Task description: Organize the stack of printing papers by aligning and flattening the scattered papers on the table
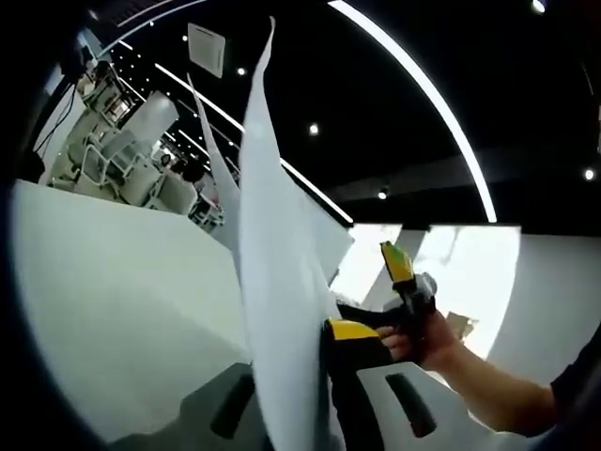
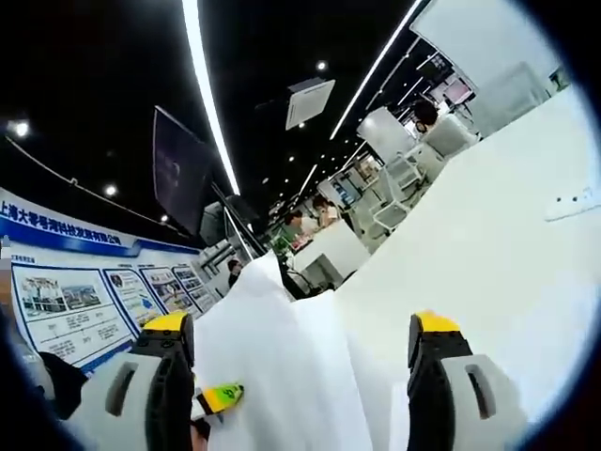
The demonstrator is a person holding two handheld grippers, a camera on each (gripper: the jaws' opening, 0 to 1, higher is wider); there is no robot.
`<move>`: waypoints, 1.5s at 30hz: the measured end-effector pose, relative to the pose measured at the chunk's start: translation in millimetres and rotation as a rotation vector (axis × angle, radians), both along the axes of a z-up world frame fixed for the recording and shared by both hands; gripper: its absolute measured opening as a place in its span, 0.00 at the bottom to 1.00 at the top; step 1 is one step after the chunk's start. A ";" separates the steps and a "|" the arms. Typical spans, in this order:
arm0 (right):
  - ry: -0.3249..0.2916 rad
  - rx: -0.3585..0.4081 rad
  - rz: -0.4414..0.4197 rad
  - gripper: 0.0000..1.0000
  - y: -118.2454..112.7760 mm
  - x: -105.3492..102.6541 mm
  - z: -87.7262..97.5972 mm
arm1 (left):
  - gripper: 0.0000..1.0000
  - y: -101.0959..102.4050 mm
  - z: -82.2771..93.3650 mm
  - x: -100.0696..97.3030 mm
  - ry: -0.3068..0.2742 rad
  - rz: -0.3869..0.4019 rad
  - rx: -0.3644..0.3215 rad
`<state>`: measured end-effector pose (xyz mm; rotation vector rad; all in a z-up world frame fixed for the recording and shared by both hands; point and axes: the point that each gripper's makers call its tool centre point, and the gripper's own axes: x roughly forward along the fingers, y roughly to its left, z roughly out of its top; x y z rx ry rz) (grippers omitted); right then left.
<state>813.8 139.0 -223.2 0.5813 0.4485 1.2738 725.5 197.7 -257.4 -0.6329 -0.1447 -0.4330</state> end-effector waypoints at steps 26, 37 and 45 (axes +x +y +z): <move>-0.013 -0.039 -0.050 0.90 -36.0 -7.6 -10.6 | 0.08 0.1 -0.7 1.2 0.003 0.000 -0.001; -0.031 -0.068 -0.068 0.90 -53.2 -11.7 -17.2 | 0.08 -3.9 1.8 -1.0 0.004 -0.001 -0.002; -0.035 -0.069 -0.084 0.90 -68.3 -9.8 -18.3 | 0.08 -6.1 3.2 -2.3 0.005 -0.002 -0.004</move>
